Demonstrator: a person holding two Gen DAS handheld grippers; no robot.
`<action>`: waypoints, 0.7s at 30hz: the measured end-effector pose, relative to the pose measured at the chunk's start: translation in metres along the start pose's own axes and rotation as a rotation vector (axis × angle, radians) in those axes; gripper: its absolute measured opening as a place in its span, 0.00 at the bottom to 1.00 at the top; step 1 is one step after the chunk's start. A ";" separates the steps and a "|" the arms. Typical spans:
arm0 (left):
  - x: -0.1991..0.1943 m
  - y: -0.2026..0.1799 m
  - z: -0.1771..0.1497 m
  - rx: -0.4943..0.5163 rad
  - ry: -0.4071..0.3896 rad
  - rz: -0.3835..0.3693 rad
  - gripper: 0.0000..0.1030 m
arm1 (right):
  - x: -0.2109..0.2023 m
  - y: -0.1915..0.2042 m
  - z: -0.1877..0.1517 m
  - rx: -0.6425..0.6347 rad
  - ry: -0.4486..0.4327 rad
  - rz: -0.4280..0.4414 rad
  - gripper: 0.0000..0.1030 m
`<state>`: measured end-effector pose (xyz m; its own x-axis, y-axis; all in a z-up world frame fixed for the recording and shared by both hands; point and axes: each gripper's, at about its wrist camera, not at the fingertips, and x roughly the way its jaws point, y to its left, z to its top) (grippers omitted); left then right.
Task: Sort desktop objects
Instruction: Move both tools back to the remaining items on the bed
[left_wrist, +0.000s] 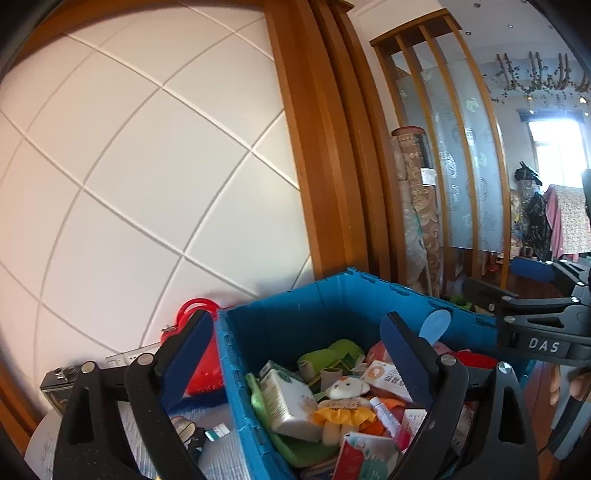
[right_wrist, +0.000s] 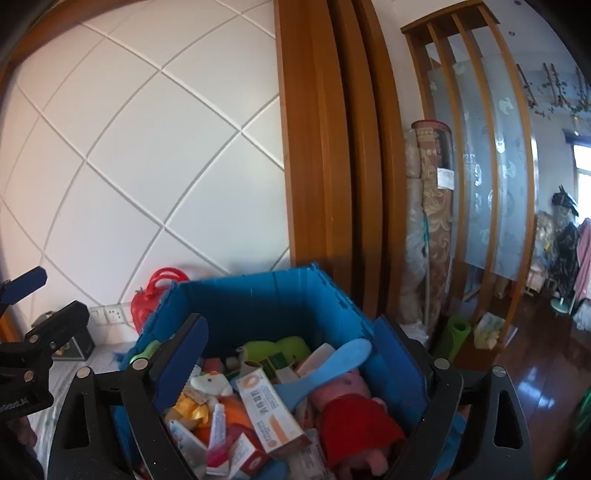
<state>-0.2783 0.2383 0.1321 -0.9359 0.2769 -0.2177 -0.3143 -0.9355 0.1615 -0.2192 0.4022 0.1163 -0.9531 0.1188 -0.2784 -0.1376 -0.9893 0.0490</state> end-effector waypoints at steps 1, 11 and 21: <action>-0.002 0.002 -0.001 -0.005 0.001 0.005 0.90 | -0.001 0.002 0.000 -0.003 -0.004 -0.001 0.93; -0.035 0.022 -0.040 -0.013 0.013 0.053 0.93 | -0.028 0.022 -0.020 -0.005 -0.016 0.011 0.99; -0.064 0.071 -0.068 -0.032 0.045 0.089 0.93 | -0.050 0.078 -0.043 -0.009 0.013 0.087 0.99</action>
<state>-0.2295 0.1390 0.0919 -0.9517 0.1826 -0.2469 -0.2240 -0.9627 0.1516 -0.1709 0.3158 0.0923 -0.9577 0.0310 -0.2862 -0.0516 -0.9966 0.0650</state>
